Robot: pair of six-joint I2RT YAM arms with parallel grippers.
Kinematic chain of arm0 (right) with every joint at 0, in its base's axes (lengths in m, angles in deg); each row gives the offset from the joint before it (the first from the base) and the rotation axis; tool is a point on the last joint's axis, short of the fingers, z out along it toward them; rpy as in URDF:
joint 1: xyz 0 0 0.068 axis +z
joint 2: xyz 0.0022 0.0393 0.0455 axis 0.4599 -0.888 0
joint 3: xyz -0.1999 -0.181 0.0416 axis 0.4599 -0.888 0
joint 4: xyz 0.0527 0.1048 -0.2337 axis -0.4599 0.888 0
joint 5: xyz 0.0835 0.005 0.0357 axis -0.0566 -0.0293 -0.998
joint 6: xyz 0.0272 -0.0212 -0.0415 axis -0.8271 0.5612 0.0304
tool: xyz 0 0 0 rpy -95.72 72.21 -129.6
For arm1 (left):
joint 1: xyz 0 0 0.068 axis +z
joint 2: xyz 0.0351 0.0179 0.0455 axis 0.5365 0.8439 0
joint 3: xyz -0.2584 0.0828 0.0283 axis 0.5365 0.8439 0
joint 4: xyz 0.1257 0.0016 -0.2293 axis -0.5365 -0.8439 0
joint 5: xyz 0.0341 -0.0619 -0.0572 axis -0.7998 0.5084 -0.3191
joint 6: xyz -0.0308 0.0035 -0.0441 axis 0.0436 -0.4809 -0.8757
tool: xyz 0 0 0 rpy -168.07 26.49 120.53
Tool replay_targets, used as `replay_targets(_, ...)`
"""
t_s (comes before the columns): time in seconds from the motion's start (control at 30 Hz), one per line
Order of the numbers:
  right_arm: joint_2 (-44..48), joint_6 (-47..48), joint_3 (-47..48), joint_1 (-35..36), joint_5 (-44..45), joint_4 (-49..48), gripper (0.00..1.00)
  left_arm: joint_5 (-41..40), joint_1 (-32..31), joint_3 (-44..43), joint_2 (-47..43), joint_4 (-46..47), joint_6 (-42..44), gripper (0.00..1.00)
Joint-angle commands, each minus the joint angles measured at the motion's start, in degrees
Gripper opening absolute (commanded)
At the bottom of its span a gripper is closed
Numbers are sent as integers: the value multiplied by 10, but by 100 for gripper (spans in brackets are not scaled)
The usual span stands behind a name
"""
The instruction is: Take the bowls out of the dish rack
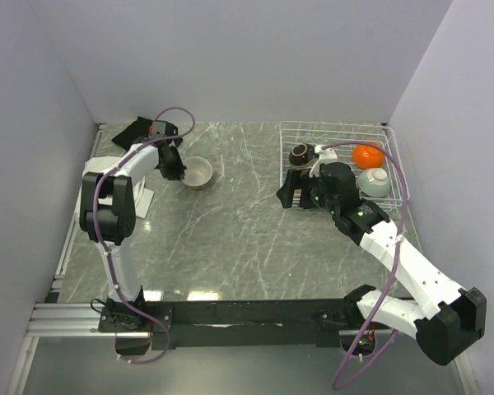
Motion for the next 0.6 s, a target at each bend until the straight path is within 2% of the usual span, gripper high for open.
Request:
replay_targets(0.0,14,4,-9,-3,19,6,100,43,0,-44,8,-11,8,1)
replay_targets(0.03,11,5,-7,-3,21,8,100,44,1,-43,11,-12,10,1)
replay_targets(0.13,2,12,1,-5,23,12,100,42,1,-42,5,-12,15,12)
replay_targets(0.17,-2,13,5,-7,25,13,100,40,2,-41,2,-13,15,25)
replay_targets(0.23,-14,18,19,-8,25,18,100,35,2,-34,-11,-13,21,37)
replay_targets(0.27,-19,18,25,-10,25,20,100,34,2,-30,-17,-11,23,51)
replay_targets(0.33,-28,19,42,-14,25,24,100,30,2,-15,-39,-7,32,63)
replay_targets(0.37,-30,20,47,-16,25,23,100,23,2,-8,-48,-5,33,74)
replay_targets(0.43,-36,20,60,-25,25,23,100,9,2,10,-77,-4,39,88)
replay_targets(0.57,-46,19,81,-57,25,31,100,2,2,48,-138,2,54,99)
